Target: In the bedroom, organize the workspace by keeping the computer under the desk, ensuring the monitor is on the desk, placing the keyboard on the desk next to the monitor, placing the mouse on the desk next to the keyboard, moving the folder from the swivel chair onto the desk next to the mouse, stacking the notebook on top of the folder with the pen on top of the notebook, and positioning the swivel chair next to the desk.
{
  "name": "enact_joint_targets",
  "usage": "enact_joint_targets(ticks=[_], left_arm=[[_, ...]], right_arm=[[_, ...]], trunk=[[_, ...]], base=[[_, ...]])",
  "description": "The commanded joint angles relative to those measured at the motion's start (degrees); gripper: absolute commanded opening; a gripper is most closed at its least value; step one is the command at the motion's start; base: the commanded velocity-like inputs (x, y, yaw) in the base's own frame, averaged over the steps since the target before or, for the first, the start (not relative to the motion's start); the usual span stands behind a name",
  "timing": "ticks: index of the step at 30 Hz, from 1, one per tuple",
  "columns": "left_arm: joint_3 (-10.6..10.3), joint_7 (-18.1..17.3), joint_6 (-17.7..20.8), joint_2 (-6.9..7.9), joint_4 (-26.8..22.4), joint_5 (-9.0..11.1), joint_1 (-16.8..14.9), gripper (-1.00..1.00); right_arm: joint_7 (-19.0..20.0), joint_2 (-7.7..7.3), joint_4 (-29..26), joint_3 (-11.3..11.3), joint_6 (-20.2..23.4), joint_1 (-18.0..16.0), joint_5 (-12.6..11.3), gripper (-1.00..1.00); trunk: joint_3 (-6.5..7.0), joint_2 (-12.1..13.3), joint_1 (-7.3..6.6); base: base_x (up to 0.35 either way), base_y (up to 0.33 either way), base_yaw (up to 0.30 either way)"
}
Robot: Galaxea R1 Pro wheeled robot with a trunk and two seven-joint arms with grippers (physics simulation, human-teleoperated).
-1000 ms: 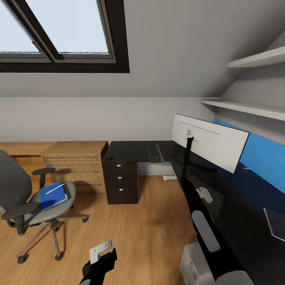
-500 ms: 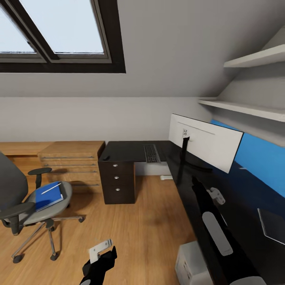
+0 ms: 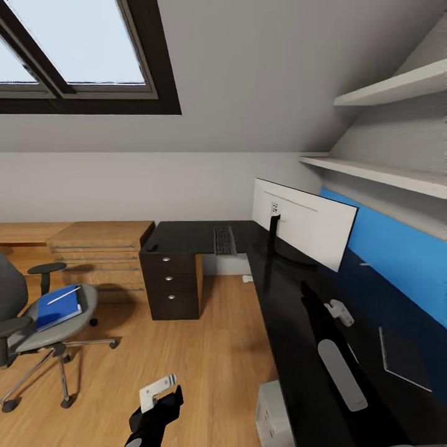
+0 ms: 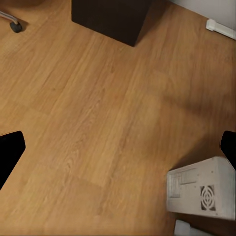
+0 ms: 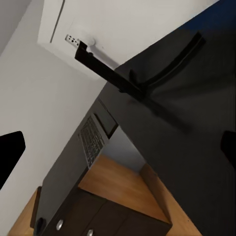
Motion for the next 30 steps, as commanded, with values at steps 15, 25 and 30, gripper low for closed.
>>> enact_joint_targets(ticks=[15, 25, 30], left_arm=[[-0.1, 0.4, 0.2, 0.07, -0.3, 0.1, -0.1, 1.0], [3.7, 0.2, 0.4, 0.9, -4.5, 0.1, -0.1, 1.0], [7.3, 0.0, 0.7, 4.34, -7.9, 0.5, 0.0, 1.0]], right_arm=[[-0.2, 0.27, -0.3, 0.6, -0.5, 0.1, -0.3, 1.0], [0.0, -0.12, 0.0, 0.3, 0.5, 0.3, 10.4, 1.0], [-2.7, -0.93, 0.5, 0.1, 4.2, 0.1, 14.6, 1.0]], trunk=[[-0.07, -0.1, 0.01], [-0.07, -0.1, 0.01], [-0.07, -0.1, 0.01]], base=[[0.0, -0.309, 0.0], [0.0, -0.309, 0.0], [0.0, -0.309, 0.0]])
